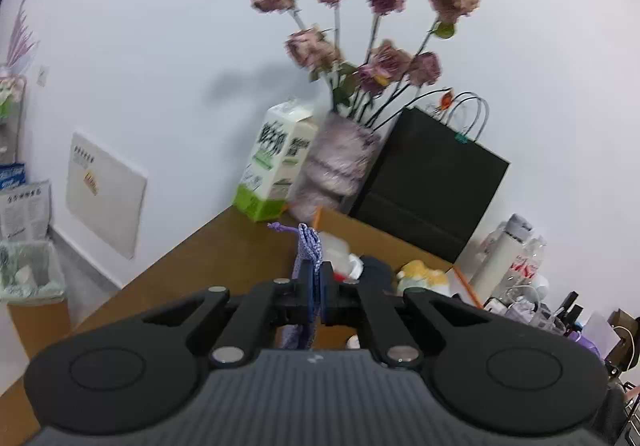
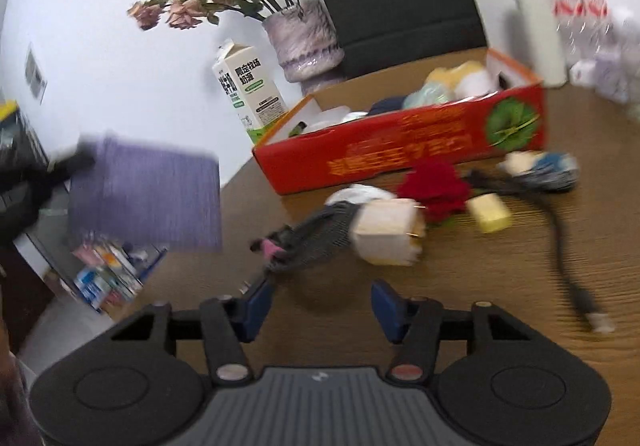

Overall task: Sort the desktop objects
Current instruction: 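Grasp the black braided cable with right gripper while left lifts purple bag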

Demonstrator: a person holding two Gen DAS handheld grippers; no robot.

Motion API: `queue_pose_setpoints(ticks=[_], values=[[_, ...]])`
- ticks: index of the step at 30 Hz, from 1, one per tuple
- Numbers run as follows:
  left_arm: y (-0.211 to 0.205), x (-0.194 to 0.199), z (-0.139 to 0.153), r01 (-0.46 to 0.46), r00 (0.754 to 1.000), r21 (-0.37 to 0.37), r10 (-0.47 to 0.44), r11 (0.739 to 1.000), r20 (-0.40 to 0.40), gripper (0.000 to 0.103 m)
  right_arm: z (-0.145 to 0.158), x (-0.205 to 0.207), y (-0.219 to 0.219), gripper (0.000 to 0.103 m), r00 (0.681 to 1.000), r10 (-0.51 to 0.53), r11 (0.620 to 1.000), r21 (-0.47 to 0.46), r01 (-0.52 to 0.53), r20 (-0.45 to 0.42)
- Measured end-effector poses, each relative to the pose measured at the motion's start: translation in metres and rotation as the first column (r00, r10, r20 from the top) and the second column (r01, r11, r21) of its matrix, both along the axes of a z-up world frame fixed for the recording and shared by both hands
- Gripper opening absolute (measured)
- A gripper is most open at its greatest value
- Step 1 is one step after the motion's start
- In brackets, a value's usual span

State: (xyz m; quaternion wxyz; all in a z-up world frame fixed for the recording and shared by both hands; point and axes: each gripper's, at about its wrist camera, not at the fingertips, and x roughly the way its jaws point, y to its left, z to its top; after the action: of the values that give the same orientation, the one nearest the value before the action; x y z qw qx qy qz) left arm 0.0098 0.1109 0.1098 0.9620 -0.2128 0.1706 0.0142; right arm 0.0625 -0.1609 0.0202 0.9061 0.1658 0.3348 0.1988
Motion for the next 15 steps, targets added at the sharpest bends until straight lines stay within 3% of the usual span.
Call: queue_pose_setpoints(ticks=[3,6,8,9,11,13,15], values=[[0.008,-0.004,-0.008,-0.016,1.0,-0.028,0.015,0.999,-0.016,0.004,-0.009,0.026,0.012,0.054,0.996,-0.033,0.995,0.09,0.041,-0.083],[0.012,-0.01,-0.012,-0.018,1.0,-0.021,0.017,1.0,-0.023,0.004,-0.017,0.044,0.022,0.052,0.985,-0.091,0.988,0.112,0.108,-0.145],[0.013,-0.01,-0.015,-0.011,1.0,-0.025,0.01,1.0,-0.028,0.004,-0.02,0.051,0.029,0.043,0.983,-0.11,0.981,0.14,0.131,-0.148],[0.013,-0.011,-0.014,-0.008,1.0,-0.03,0.007,1.0,-0.026,0.004,-0.024,0.053,0.032,0.029,0.98,-0.117,0.978,0.155,0.142,-0.16],[0.011,-0.011,-0.012,0.0,1.0,-0.024,-0.001,1.0,-0.017,0.004,-0.029,0.06,0.033,0.017,0.979,-0.1,0.97,0.201,0.136,-0.179],[0.008,-0.013,-0.006,0.015,1.0,-0.009,-0.015,1.0,0.003,0.004,-0.028,0.061,0.036,0.009,0.981,-0.069,0.964,0.24,0.113,-0.183],[0.006,-0.013,0.002,0.034,0.999,0.006,-0.034,0.999,0.032,0.004,-0.016,0.055,0.037,0.006,0.99,-0.067,0.972,0.217,0.092,-0.122]])
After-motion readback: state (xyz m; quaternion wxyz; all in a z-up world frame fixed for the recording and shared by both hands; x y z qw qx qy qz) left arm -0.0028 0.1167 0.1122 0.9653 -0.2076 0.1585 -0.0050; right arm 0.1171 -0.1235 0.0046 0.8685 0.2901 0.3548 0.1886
